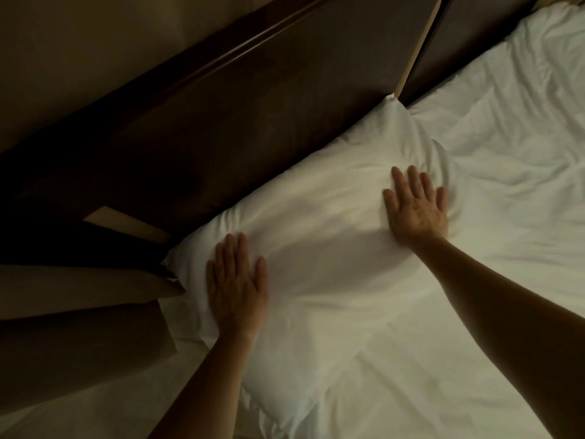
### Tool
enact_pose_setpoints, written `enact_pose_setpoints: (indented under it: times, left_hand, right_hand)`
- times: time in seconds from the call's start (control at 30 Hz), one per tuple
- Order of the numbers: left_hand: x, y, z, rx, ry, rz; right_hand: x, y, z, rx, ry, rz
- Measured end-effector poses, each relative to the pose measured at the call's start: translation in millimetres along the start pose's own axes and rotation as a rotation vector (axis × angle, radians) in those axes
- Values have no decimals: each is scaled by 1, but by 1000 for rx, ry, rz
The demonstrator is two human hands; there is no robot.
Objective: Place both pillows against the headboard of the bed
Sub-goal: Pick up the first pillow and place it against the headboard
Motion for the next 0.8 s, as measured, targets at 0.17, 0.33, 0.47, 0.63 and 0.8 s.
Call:
enact_pose_setpoints:
  times: [0.17,0.33,0.47,0.63,0.8]
  left_hand:
    - [-4,-1,1,0,-12,-4]
    - [-15,0,4,8,-39,-20]
    - [-30,-2,15,-26,-89,-2]
    - [-62,-26,45,23,-86,-46]
    - [-112,-61,84,80,-113,-81]
  right_hand:
    - [-7,-7,3,29,21,-18]
    - [-21,-22,8,42,69,-8]
    - [-37,-47,14,3,79,27]
    - [-70,-95,22,-53,85,44]
    - [-115,-154,37,-67,137,70]
Point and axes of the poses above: each hand's wrist, its own y-axis towards the middle knuckle, its own x-axis out of the palm, z = x × y, the point moved 3 cm from there along y, towards the middle knuckle, and after that the axes turned 8 degrees about x, right-handed, at the moved point
